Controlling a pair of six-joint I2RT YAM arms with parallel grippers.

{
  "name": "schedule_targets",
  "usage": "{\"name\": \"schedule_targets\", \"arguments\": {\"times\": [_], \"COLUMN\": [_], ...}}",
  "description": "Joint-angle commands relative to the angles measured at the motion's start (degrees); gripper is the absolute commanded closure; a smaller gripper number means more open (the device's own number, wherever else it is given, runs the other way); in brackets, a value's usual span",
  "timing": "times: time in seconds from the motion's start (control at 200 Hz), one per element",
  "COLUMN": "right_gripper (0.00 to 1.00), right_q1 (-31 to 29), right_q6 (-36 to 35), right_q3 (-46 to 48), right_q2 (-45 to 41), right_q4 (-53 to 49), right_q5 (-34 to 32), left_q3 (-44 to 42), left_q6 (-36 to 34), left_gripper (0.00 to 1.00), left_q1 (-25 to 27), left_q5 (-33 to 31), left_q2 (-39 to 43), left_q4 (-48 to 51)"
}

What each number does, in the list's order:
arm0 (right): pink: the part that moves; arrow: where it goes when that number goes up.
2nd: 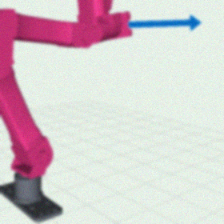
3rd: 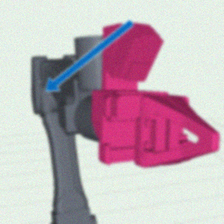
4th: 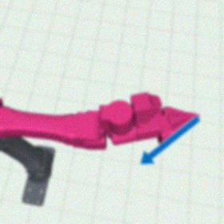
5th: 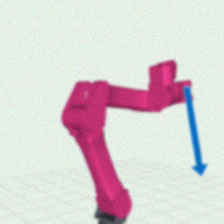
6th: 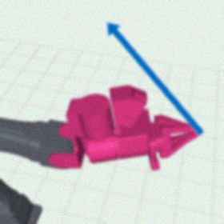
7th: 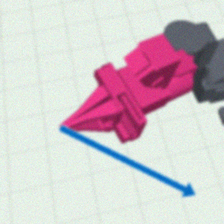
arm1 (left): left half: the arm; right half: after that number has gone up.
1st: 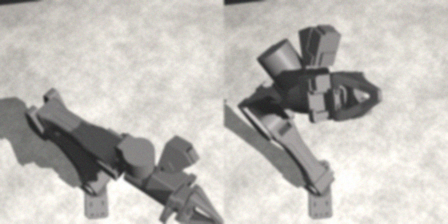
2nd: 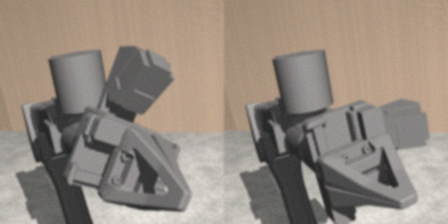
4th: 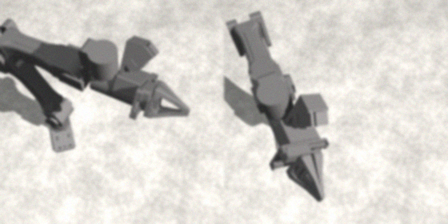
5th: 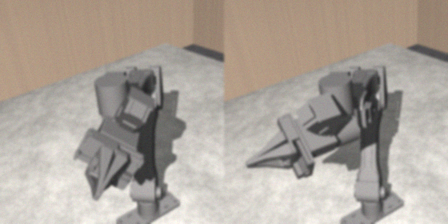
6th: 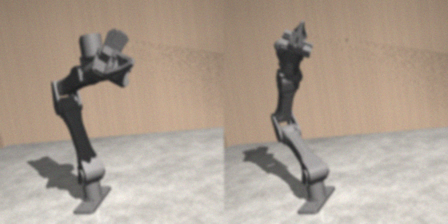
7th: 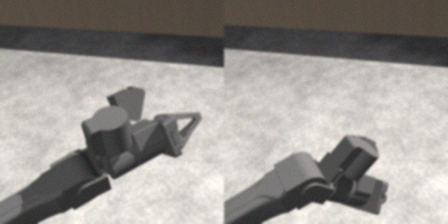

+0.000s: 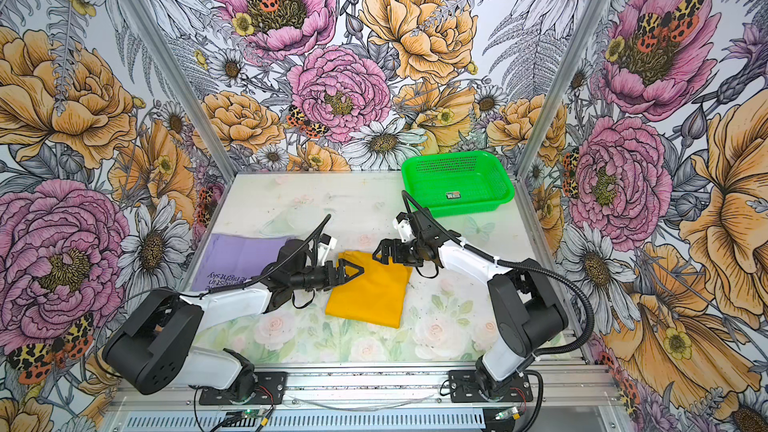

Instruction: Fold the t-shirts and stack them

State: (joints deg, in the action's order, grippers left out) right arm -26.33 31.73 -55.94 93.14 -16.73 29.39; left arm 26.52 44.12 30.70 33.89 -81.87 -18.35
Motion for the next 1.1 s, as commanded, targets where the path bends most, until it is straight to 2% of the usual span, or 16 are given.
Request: {"name": "schedule_targets", "arguments": {"times": [0.0, 0.135, 0.28, 0.445, 0.595, 0.73, 0.821, 0.951, 1.096], "right_gripper": [0.01, 0.01, 0.01, 0.01, 0.01, 0.0, 0.01, 0.01, 0.0], "right_q1": [0.2, 1.3, 1.9, 1.8, 0.8, -2.3, -5.4, -10.7, -17.5], "right_q6": [2.6, 3.5, 3.1, 1.5, 0.2, 0.5, 1.9, 6.1, 7.5], "right_q3": [2.1, 2.9, 1.7, 3.2, 9.4, 16.3, 21.2, 28.0, 31.3], "right_q2": [2.4, 7.4, 10.3, 2.2, -9.2, -18.4, -23.2, -25.8, -23.0], "right_q4": [8.0, 9.8, 10.5, 10.5, 10.5, 10.7, 13.4, 23.7, 31.4], "right_q5": [-0.7, -5.8, -5.9, -6.1, -4.9, -4.4, -4.5, -4.3, -7.6], "left_q3": [-4.4, -8.5, -10.2, -4.4, 4.6, 9.8, 13.7, 20.2, 23.0], "left_q6": [3.9, 4.9, 5.5, 0.5, -6.1, -8.1, -8.3, -8.4, -6.3], "left_gripper": [0.01, 0.01, 0.01, 0.01, 0.01, 0.01, 0.01, 0.01, 0.01], "left_q1": [3.0, 6.6, 6.9, 6.4, 2.1, -3.9, -5.7, -4.4, -2.0], "left_q5": [-5.4, -10.0, -10.0, -10.6, -9.3, -2.4, 2.3, 6.9, 6.5], "left_q2": [-1.3, -1.5, 0.8, 9.2, 12.8, 7.7, 1.3, -8.8, -15.5], "left_q4": [-7.6, -8.0, -6.8, 6.7, 16.9, 15.5, 12.3, 10.0, 4.8]}}
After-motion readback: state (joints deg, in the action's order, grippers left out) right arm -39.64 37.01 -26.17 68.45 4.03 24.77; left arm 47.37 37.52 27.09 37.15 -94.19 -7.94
